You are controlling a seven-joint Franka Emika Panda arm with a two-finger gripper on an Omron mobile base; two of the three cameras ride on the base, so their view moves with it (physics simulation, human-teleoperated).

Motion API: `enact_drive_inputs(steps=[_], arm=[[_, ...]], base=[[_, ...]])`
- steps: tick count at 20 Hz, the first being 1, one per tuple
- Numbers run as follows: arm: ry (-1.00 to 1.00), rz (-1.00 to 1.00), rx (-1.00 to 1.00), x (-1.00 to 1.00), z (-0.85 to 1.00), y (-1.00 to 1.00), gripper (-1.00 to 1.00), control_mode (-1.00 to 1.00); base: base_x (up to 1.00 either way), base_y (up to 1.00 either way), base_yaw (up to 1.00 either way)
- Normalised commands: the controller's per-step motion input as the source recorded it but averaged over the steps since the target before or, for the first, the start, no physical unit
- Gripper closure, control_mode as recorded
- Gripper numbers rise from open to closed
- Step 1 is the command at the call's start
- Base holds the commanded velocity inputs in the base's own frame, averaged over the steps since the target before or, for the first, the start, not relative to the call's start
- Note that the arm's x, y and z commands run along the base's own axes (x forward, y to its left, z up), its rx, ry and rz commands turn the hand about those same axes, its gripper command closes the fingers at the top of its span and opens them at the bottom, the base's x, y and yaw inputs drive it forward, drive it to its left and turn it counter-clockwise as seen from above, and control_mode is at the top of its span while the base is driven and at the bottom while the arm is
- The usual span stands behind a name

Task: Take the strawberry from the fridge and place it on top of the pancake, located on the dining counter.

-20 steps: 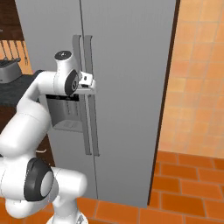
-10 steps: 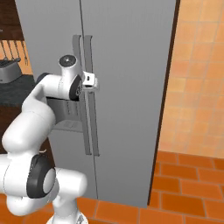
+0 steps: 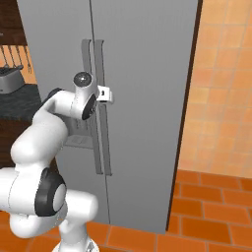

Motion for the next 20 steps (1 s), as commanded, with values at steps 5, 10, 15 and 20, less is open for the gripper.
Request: enact_drive_inputs(steps=[5, 10, 15, 20], arm=[[-0.03, 0.0, 0.0, 0.51, 0.0, 0.0, -1.0, -1.0], [-0.08, 0.0, 0.0, 0.34, 0.0, 0.0, -1.0, -1.0], [-0.11, 0.0, 0.0, 0.34, -0.01, 0.0, -1.0, -1.0], [-0.01, 0.0, 0.0, 0.51, 0.0, 0.0, -1.0, -1.0]], base=[[0.0, 0.0, 0.0], [0.0, 0.0, 0.0], [0.0, 0.0, 0.0], [0.0, 0.0, 0.0]])
